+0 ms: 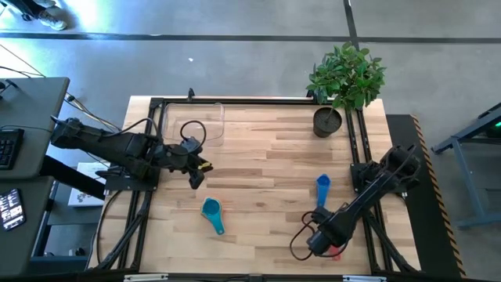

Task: Nest measuring cups in basket
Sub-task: Stack the red measuring cup on top of the light blue measuring cup

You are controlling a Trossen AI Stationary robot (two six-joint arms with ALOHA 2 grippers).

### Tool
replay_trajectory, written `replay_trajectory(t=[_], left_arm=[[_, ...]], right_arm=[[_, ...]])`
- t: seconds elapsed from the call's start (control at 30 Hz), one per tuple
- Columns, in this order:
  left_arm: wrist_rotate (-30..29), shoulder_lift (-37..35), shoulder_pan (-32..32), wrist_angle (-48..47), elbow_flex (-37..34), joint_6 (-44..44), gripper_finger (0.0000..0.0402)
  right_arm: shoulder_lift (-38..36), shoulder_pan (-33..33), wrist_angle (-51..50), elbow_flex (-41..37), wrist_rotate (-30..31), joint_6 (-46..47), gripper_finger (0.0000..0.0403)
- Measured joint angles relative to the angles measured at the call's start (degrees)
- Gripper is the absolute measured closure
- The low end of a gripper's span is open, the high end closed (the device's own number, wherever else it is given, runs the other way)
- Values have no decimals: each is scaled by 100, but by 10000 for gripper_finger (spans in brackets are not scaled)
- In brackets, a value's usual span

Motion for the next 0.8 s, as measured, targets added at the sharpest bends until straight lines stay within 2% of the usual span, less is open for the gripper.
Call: replay_trajectory(t=[0.37,0.43,0.6,0.8], left_arm=[[-146,0,121,-1,0,-97,339],[-148,0,121,-2,0,-97,339],[-123,0,121,-8,0,-142,339],[328,0,119,-15,0,-139,339]], right_arm=[[2,-16,751,-560,18,22,299],[2,-36,757,-580,-48,22,315],[1,-102,766,-520,-114,87,391],[-10,-313,768,-363,-223,295,396]])
